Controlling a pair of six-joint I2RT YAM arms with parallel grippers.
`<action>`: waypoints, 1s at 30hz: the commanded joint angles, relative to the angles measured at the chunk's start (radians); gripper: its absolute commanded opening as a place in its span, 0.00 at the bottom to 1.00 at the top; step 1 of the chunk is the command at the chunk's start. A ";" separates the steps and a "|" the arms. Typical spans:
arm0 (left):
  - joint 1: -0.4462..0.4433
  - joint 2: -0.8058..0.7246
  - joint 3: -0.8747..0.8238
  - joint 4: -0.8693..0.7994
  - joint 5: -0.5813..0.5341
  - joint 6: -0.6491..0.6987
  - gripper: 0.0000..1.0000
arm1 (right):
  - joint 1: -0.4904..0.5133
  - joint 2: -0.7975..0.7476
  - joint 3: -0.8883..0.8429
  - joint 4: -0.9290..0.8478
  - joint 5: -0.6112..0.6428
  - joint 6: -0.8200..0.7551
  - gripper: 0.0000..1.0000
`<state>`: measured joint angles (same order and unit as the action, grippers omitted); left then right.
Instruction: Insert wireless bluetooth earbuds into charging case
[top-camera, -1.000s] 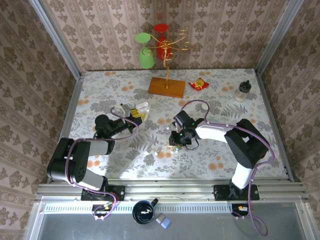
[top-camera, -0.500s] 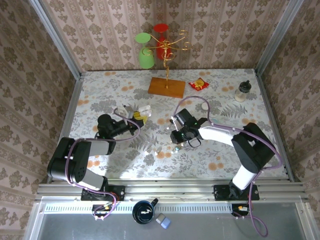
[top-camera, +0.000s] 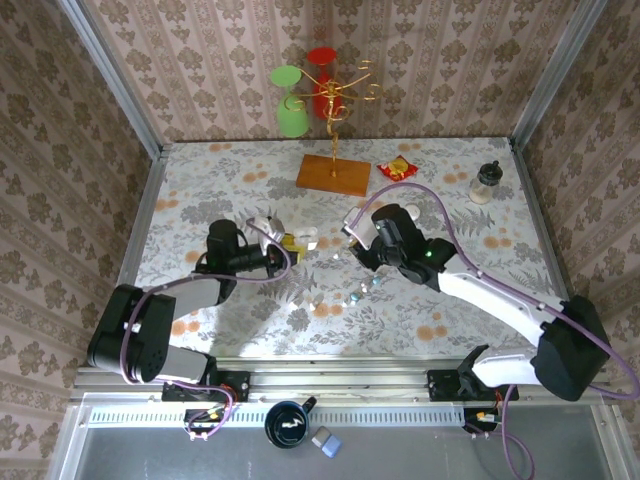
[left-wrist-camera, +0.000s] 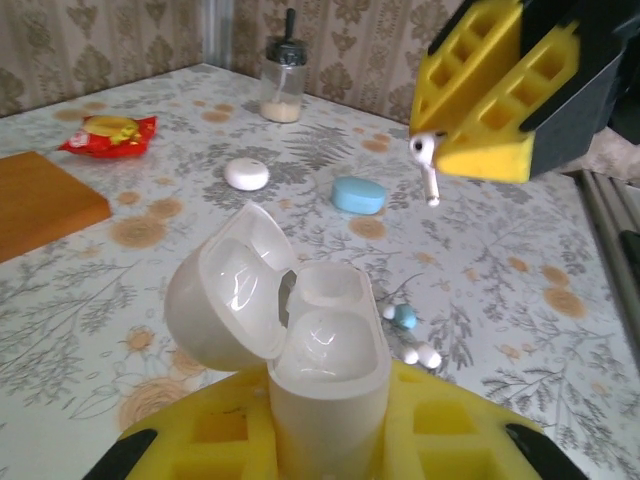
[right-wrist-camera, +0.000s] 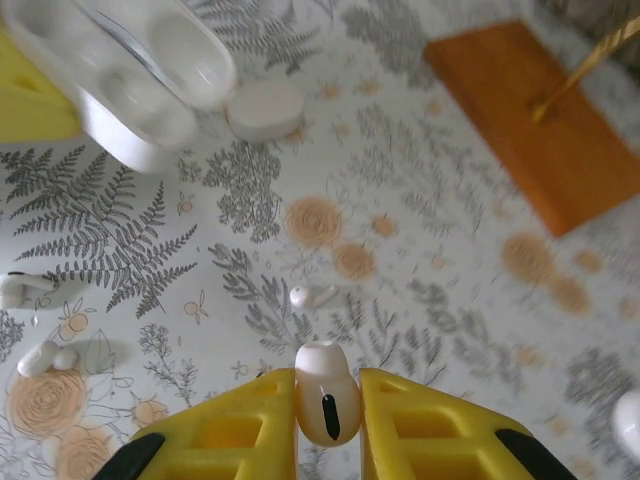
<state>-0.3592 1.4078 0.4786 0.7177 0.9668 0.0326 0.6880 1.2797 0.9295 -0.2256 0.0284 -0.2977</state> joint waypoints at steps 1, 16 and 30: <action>-0.022 0.022 0.046 -0.063 0.110 0.024 0.00 | 0.037 -0.035 -0.012 0.017 0.056 -0.193 0.21; -0.079 0.045 0.120 -0.312 0.193 0.138 0.00 | 0.136 0.012 0.014 0.072 0.073 -0.314 0.21; -0.087 0.040 0.123 -0.312 0.205 0.135 0.00 | 0.155 0.063 0.017 0.092 0.005 -0.319 0.20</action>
<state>-0.4393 1.4475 0.5770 0.4103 1.1305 0.1440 0.8322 1.3300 0.9283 -0.1585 0.0647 -0.6003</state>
